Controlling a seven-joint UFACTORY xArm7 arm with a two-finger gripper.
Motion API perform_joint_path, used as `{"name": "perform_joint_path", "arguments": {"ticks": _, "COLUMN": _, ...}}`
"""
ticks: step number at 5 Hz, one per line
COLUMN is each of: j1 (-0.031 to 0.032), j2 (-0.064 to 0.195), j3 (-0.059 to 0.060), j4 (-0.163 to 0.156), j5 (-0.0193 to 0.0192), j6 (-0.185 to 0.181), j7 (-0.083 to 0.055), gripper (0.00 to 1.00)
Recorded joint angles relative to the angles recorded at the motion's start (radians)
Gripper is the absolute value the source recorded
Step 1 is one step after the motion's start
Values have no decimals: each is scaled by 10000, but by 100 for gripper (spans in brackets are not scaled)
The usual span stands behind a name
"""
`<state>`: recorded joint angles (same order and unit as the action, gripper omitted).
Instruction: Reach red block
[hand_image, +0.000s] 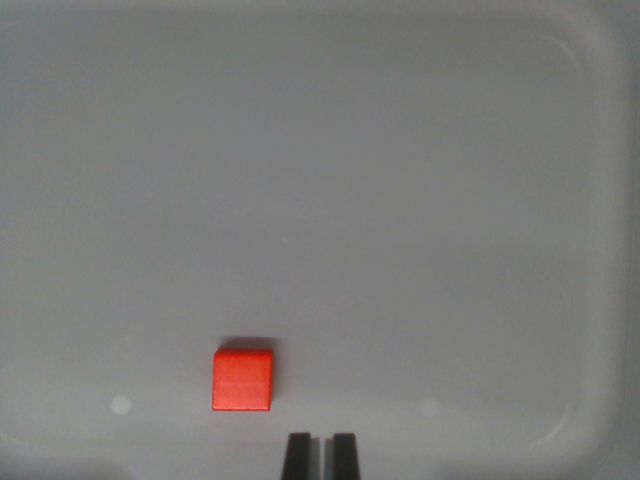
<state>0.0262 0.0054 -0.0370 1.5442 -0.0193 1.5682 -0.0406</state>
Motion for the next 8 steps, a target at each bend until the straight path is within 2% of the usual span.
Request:
{"name": "perform_joint_path", "arguments": {"ticks": 4, "j1": 2, "j2": 4, "j3": 2, "j4": -34, "j5": 3, "j6": -38, "j7": 0, "gripper": 0}}
{"name": "perform_joint_path", "arguments": {"ticks": 8, "j1": 13, "j2": 34, "j3": 17, "j4": -255, "j5": 21, "j6": -282, "j7": 2, "gripper": 0}}
